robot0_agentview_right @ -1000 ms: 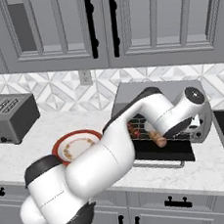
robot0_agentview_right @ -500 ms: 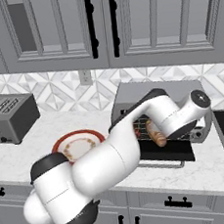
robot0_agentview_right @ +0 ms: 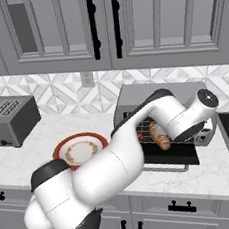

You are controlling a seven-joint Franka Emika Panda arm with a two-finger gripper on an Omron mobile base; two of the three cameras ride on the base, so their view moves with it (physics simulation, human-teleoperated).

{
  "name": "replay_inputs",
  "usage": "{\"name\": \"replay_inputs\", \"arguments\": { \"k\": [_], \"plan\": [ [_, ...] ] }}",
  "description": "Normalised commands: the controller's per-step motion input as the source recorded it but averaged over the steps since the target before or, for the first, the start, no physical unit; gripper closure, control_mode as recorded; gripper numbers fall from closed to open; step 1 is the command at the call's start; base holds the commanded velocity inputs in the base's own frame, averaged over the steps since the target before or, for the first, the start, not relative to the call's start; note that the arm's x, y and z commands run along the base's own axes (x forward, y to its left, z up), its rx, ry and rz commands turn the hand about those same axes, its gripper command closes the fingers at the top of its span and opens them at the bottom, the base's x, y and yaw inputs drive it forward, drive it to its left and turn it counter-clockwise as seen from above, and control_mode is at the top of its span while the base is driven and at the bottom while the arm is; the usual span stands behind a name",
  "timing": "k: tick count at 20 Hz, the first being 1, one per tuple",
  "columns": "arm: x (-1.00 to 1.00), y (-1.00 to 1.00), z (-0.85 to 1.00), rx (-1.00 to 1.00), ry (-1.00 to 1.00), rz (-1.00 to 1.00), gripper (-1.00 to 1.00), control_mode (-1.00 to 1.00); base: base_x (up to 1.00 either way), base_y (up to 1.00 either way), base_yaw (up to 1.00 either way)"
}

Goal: Pick up the kebab skewer and baguette bread, and place them inside the toaster oven. Close the toaster oven door and start by setting the timer.

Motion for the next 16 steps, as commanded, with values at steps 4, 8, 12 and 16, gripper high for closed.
{"name": "replay_inputs", "arguments": {
  "k": [4,8,12,16],
  "plan": [
    [-0.49,0.35,-0.39,-0.09,0.0,-0.11,1.0,-1.0,0.0,0.0,0.0],
    [-0.15,0.38,-0.57,-0.06,0.0,-0.1,1.0,-1.0,0.0,0.0,0.0],
    [0.06,0.28,-0.06,-0.02,0.08,-0.02,1.0,-1.0,0.0,0.0,0.0],
    [-0.05,0.07,0.0,-0.02,0.02,-0.01,-1.0,-1.0,0.0,0.0,0.0]
  ]
}}
